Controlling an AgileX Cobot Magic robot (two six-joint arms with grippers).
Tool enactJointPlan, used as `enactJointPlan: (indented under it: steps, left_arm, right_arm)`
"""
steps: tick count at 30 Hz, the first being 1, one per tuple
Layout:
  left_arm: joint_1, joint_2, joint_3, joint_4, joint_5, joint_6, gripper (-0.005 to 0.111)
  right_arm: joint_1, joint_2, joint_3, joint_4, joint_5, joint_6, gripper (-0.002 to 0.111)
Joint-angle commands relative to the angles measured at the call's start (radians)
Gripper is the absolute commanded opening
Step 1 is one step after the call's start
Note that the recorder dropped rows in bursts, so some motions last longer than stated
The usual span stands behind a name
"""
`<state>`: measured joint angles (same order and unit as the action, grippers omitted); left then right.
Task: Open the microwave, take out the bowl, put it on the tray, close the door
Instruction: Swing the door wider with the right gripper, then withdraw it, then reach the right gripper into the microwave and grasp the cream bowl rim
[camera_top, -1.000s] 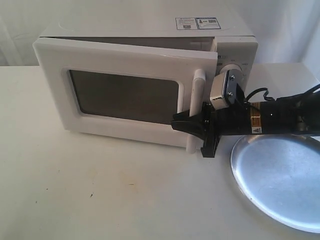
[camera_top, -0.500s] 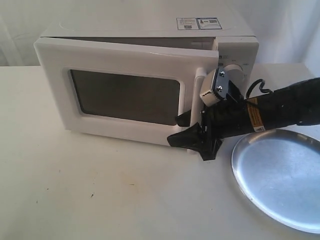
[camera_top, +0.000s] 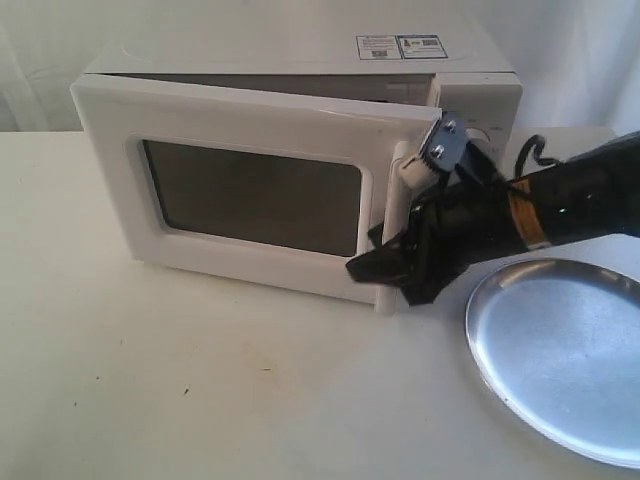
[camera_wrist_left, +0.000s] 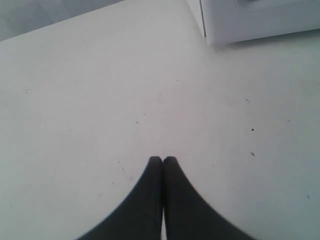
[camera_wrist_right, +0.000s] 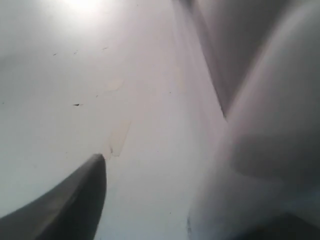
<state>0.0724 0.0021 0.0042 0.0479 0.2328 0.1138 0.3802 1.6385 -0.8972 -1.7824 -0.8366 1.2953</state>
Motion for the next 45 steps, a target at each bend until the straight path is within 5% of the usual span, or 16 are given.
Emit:
enactJointPlan:
  steps: [1,5,10,15,22,29,33,41,45]
  left_arm:
    - [-0.004,-0.002,-0.004,-0.003,0.0,-0.005,0.0]
    - [-0.004,-0.002,-0.004,-0.003,0.0,-0.005,0.0]
    - [-0.004,-0.002,-0.004,-0.003,0.0,-0.005,0.0]
    - [-0.004,-0.002,-0.004,-0.003,0.0,-0.005,0.0]
    - [-0.004,-0.002,-0.004,-0.003,0.0,-0.005,0.0]
    - [-0.004,-0.002,-0.004,-0.003,0.0,-0.005,0.0]
    - [-0.004,-0.002,-0.004,-0.003,0.0,-0.005,0.0]
    - [-0.004,-0.002,-0.004,-0.003,0.0,-0.005,0.0]
    - [-0.004,-0.002,-0.004,-0.003,0.0,-0.005,0.0]
  right_arm:
    - [-0.022,-0.14,-0.007,0.038,-0.023,0.182,0.042]
    - [-0.022,-0.178,0.002,0.038,0.004,0.257,0.042]
    - [-0.022,-0.237,0.044,0.038,-0.179,0.292,0.042]
    - [-0.022,-0.301,0.088,0.038,-0.176,0.522,0.037]
    - [-0.022,-0.362,0.19,0.038,-0.197,0.477,0.001]
    - [-0.014,-0.426,0.212,0.038,-0.327,0.462,0.0]
    - [0.057,-0.525,0.205,0.168,-0.384,0.287,0.0]
    - [0.062,-0.626,0.189,0.344,0.614,0.173,0.0]
    - [0.062,-0.543,0.2,0.353,0.664,0.161,0.0]
